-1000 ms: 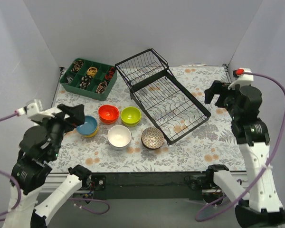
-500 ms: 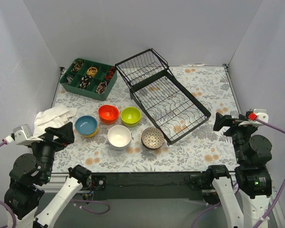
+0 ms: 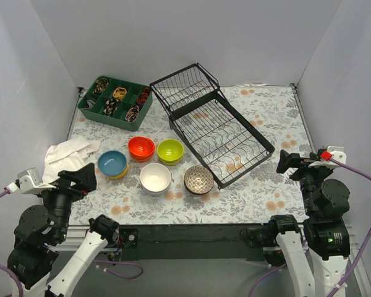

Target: Unload the bowls from the dish rack

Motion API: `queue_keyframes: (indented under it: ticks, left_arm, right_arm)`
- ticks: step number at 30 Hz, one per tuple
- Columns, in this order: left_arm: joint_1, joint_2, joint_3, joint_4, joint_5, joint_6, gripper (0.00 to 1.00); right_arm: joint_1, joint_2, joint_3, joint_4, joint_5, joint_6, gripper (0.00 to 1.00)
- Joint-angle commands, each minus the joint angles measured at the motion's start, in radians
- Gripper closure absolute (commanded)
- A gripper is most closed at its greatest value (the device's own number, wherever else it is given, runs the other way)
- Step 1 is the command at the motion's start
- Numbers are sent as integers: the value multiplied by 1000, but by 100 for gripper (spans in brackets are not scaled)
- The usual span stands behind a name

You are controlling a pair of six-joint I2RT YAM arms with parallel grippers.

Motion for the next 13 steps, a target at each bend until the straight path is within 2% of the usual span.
queue_keyframes:
  ticks: [1, 13]
  left_arm:
    - [6, 9, -16, 5, -12, -17, 2]
    - [6, 11, -24, 16, -28, -31, 2]
  right_arm:
    - [0, -3, 5, 42, 13, -13, 2]
    - [0, -20, -12, 43, 16, -18, 2]
